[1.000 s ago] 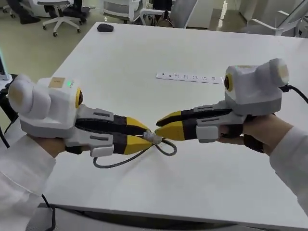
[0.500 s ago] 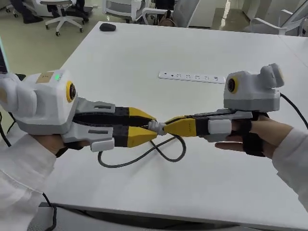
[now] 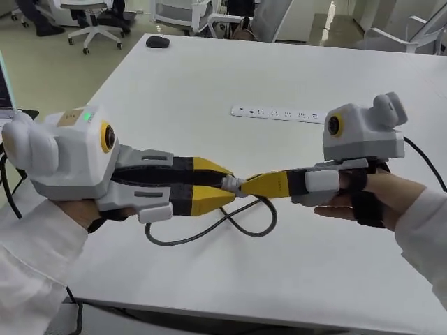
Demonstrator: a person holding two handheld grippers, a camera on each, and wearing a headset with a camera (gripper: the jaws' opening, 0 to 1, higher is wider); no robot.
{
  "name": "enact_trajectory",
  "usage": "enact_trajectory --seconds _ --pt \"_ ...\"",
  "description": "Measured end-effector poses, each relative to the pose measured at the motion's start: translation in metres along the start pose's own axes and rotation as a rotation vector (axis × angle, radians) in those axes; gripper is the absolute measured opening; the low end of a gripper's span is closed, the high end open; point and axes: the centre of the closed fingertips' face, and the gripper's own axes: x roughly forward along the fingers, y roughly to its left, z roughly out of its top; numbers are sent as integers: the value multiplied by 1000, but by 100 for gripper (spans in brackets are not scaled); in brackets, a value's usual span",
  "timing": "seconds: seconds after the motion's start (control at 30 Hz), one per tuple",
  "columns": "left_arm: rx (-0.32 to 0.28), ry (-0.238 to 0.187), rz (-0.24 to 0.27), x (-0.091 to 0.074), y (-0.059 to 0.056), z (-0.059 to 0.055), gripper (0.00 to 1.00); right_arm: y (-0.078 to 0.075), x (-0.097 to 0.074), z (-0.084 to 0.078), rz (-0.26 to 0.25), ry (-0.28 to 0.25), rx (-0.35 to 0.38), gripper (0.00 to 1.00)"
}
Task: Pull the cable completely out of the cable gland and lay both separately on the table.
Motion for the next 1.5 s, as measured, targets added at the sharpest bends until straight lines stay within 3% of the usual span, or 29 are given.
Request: enact_trajectory --seconds 0.17,0.2,0.37,0.4,0.43,0.47,0.5,0.53,0.6,0.67,0.8,0.87,0.93,1.0,1.07,1.17,1.27,1.37,1.4,1.5 --pt "-58 -21 7 -2 -2 -4 14 3 4 -3 -77 54 -36 10" --pt "-63 -22 10 -3 -1 -5 14 1 4 -5 -113 82 -59 10" --pt "-142 -37 -11 -3 -2 -5 12 6 5 -2 -180 132 -188 9" --pt "-207 -21 -16 -3 -4 -9 8 8 3 4 -177 124 -237 9" --pt "-195 -84 36 -2 7 -1 3 7 -4 5 -220 153 -206 9" --pt "-156 -74 -8 -3 1 1 3 12 -2 9 -201 137 -210 9" --pt "-43 -58 -30 -2 -9 4 3 22 -4 9 -159 145 -181 9" --pt "-52 -48 -31 -1 -11 5 4 21 -5 11 -171 144 -195 9" --pt "-63 -43 14 5 -7 7 4 19 -9 12 -195 150 -185 9" --pt "-54 -34 15 8 -7 7 7 16 -12 12 -205 162 -183 9" --pt "-42 -63 -10 16 -10 22 29 13 -14 13 -222 175 -188 10" --pt "-48 -21 -18 21 -10 19 26 16 -13 10 -214 219 -234 10" --pt "-81 -17 -18 20 -4 17 19 16 -13 8 -226 249 -257 10" --pt "-140 -30 -33 17 -4 17 18 15 -12 9 -233 249 -259 10" --pt "-140 -27 -38 17 -4 17 17 15 -12 8 -232 268 -270 10" --pt "-211 -15 -40 15 -3 14 16 13 -10 6 -237 282 -287 10" --pt "-207 -23 -21 12 -1 13 14 10 -8 7 -246 265 -307 11" --pt "-172 -38 -17 9 -4 15 14 14 -5 7 -210 248 -386 11" --pt "-166 -40 -12 8 -3 16 14 14 -3 9 -199 218 -421 12" --pt "-167 -52 -12 4 -3 17 13 15 -2 9 -172 164 -375 12"
